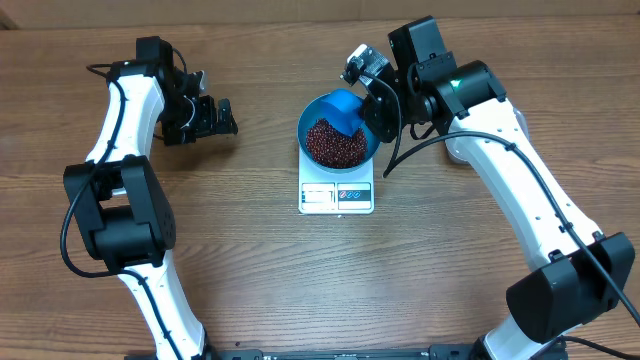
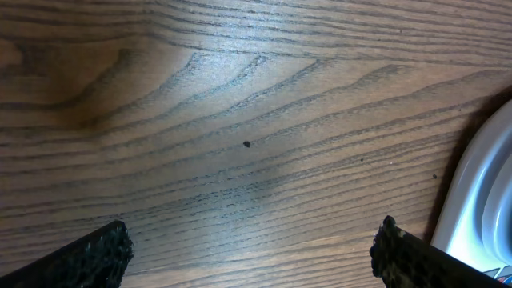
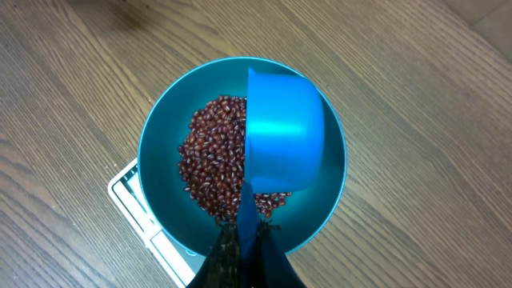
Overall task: Scoop item into bowl and weigh 150g on scale
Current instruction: 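Carry the filled scoop over the blue bowl and pour beans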
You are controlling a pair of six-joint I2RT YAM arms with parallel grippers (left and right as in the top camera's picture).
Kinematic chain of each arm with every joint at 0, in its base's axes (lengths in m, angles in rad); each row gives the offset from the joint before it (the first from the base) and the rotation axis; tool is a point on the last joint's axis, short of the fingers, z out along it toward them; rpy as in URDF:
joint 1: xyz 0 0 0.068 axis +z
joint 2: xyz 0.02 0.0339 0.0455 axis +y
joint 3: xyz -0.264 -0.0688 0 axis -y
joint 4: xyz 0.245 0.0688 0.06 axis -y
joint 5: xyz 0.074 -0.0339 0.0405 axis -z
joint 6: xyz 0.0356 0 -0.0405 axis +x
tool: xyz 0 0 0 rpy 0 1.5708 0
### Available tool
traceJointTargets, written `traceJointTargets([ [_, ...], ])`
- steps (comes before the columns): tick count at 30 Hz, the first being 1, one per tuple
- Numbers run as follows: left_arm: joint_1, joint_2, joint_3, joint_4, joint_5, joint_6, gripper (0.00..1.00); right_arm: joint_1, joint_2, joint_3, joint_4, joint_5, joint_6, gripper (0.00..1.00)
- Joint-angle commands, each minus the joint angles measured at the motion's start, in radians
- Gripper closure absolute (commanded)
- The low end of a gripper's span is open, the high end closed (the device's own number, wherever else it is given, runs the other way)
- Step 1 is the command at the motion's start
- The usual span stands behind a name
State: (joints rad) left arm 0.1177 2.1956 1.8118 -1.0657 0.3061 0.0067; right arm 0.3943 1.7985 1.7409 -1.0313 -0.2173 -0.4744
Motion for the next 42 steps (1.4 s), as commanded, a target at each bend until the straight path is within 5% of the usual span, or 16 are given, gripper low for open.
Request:
traceJointTargets([
  [1,-0.007,0.008,0.008,0.001,-0.002,0.015,0.0,0.0,0.012,0.023,-0.002,0.008,-0.031,0.96],
  [18,-0.007,0.008,0.008,0.001,-0.002,0.016,0.0,0.022,0.013,-0.006,0.012,0.009,-0.164,0.96],
  [42,-0.007,0.008,0.008,0.001,-0.002,0.015,0.0,0.026,0.044,-0.034,-0.024,-0.099,-0.119,0.96],
])
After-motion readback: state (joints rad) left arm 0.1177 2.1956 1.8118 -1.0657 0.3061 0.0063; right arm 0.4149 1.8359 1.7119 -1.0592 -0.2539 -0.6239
